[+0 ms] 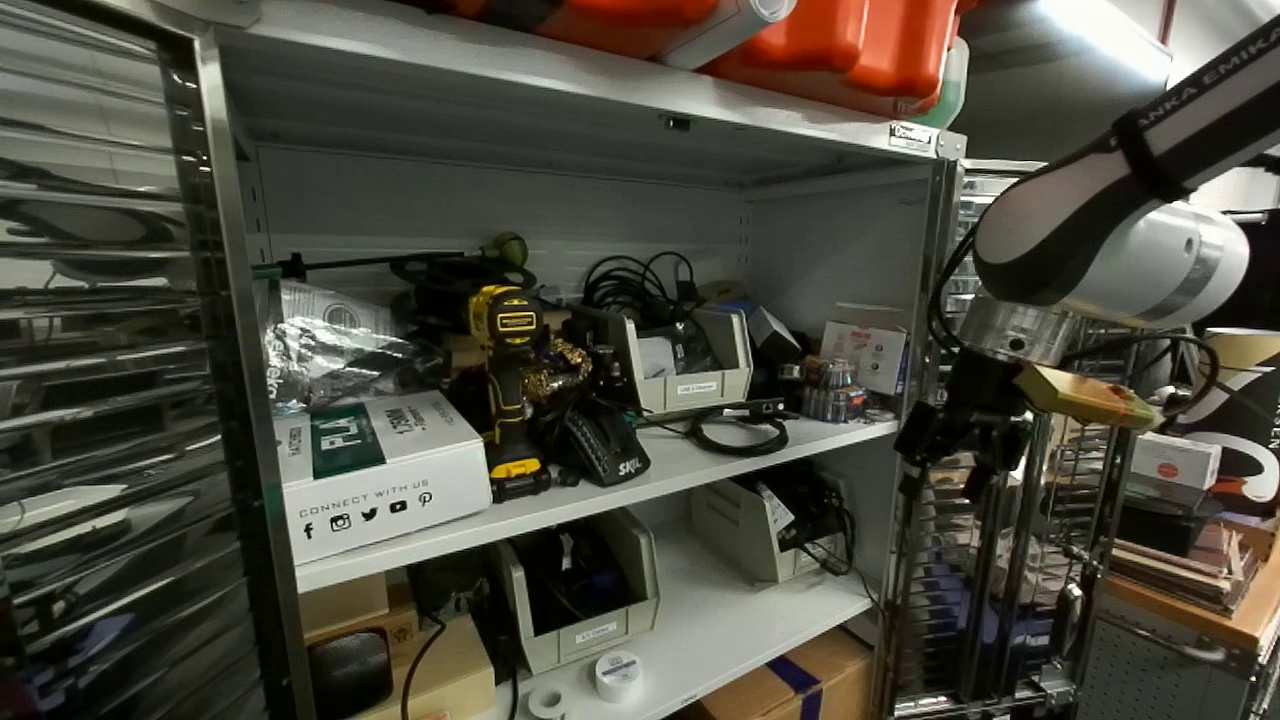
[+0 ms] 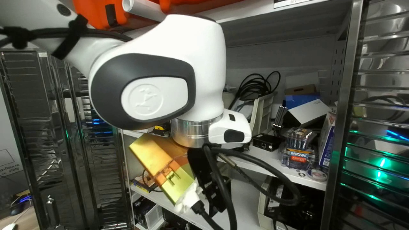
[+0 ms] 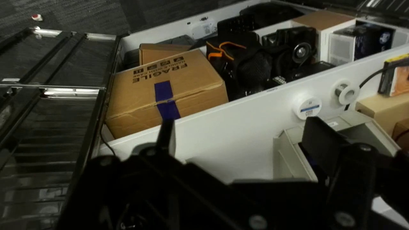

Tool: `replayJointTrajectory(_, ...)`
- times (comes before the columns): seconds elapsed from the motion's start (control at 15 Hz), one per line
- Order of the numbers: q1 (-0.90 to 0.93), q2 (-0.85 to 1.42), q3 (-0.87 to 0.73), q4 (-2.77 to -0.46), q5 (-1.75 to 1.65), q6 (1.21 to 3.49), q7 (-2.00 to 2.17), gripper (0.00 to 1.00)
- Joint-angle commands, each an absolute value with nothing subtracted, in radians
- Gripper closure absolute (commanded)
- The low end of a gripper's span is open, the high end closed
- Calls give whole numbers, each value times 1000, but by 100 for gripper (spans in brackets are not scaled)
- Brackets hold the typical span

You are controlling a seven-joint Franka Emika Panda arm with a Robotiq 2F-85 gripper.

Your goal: Put the cable into the compartment.

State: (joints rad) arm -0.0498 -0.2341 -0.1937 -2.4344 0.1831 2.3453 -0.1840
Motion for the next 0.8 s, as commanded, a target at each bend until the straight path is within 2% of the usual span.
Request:
replayJointTrajectory(0.0, -50, -116, -167, -2309, 225, 2401, -132, 0)
replayJointTrajectory(0.73, -46, 126, -77, -1962, 120, 2443, 115, 0)
